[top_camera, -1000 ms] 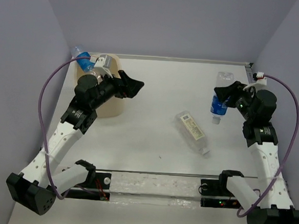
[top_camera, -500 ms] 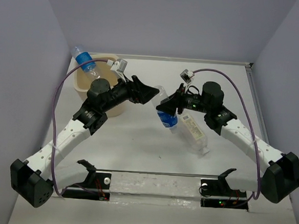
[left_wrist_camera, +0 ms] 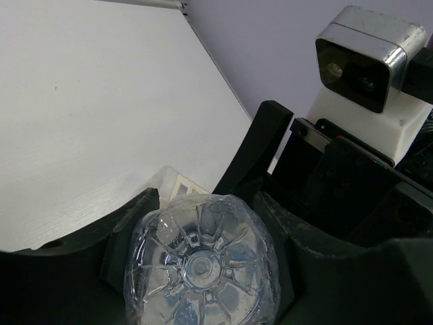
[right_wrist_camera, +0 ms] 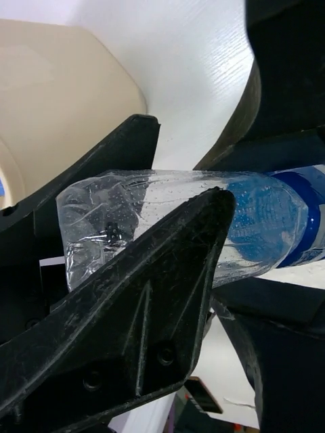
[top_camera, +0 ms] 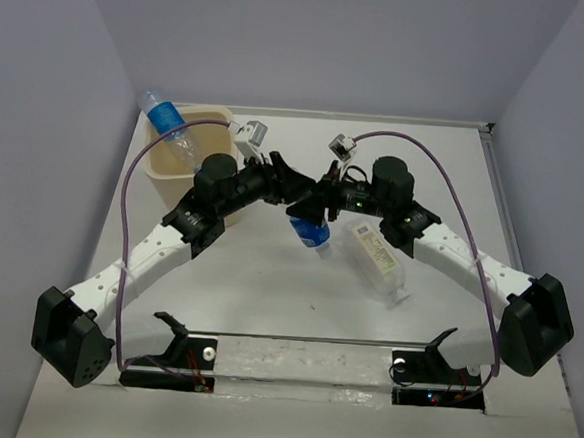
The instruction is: Put the plastic bottles in the bin
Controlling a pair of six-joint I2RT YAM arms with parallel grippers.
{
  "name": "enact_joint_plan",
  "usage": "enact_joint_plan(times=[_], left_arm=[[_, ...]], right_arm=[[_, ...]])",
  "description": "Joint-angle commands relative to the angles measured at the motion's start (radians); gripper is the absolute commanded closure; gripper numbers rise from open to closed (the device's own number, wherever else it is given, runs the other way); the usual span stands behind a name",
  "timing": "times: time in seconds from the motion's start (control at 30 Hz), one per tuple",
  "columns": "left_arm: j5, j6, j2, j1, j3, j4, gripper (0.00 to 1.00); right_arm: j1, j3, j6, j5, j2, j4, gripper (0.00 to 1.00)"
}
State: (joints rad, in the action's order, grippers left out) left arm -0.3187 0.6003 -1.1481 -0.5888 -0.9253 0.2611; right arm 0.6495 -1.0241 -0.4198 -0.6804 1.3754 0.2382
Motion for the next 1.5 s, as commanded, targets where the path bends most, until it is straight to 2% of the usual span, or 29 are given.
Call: enact_joint_plan(times=[0.0, 0.03, 0.07, 0.13, 0.23, 0.27, 0.33, 0.4, 0.5, 0.63, 0.73, 1.1, 1.47], left_arm=[[0.127, -0.048, 0.070, -0.002, -0.024, 0.007, 0.70], [0.195, -0.060, 0.080, -0.002, -0.038, -0.011, 0.73], [0.235, -0.075, 0.099, -0.002, -0.052, -0.061, 0.74], [0.376, -0.132, 0.117, 0.009, -0.107, -0.112, 0.75], [0.493, -0.184, 0.120, 0.046, -0.187, -0.213, 0.75], [0.586, -0.221, 0.122, 0.081, -0.237, -0.244, 0.75], [0.674, -0.246, 0.123, 0.142, -0.301, -0.256, 0.75], [0.690, -0.255, 0.119, 0.261, -0.342, -0.258, 0.75], [0.708, -0.263, 0.093, 0.343, -0.446, -0.282, 0.75], [0.893, -0.348, 0.054, 0.365, -0.562, -0.273, 0.75], [0.973, -0.405, 0.037, 0.366, -0.558, -0.275, 0.75], [0.942, -0.500, 0.041, 0.365, -0.236, -0.132, 0.75], [0.790, -0.484, 0.087, 0.362, -0.161, -0.077, 0.75]], right_arm=[[0.009, -0.011, -0.002, 0.041, -0.041, 0.069, 0.28], [0.009, -0.002, 0.003, 0.051, -0.062, 0.064, 0.22], [0.009, 0.015, 0.006, 0.071, -0.076, 0.061, 0.12], [0.009, 0.033, 0.018, 0.081, -0.119, 0.043, 0.02], [0.009, 0.076, 0.042, 0.100, -0.174, -0.003, 0.00], [0.009, 0.090, 0.049, 0.119, -0.214, -0.014, 0.00], [0.009, 0.129, 0.070, 0.140, -0.258, -0.046, 0.00], [0.009, 0.156, 0.085, 0.160, -0.317, -0.069, 0.00], [0.009, 0.182, 0.102, 0.159, -0.351, -0.092, 0.00], [0.009, 0.203, 0.121, 0.159, -0.383, -0.106, 0.00], [0.009, 0.216, 0.128, 0.165, -0.388, -0.105, 0.00], [0.009, 0.246, 0.134, 0.194, -0.409, -0.105, 0.00], [0.009, 0.239, 0.142, 0.211, -0.374, -0.108, 0.00]])
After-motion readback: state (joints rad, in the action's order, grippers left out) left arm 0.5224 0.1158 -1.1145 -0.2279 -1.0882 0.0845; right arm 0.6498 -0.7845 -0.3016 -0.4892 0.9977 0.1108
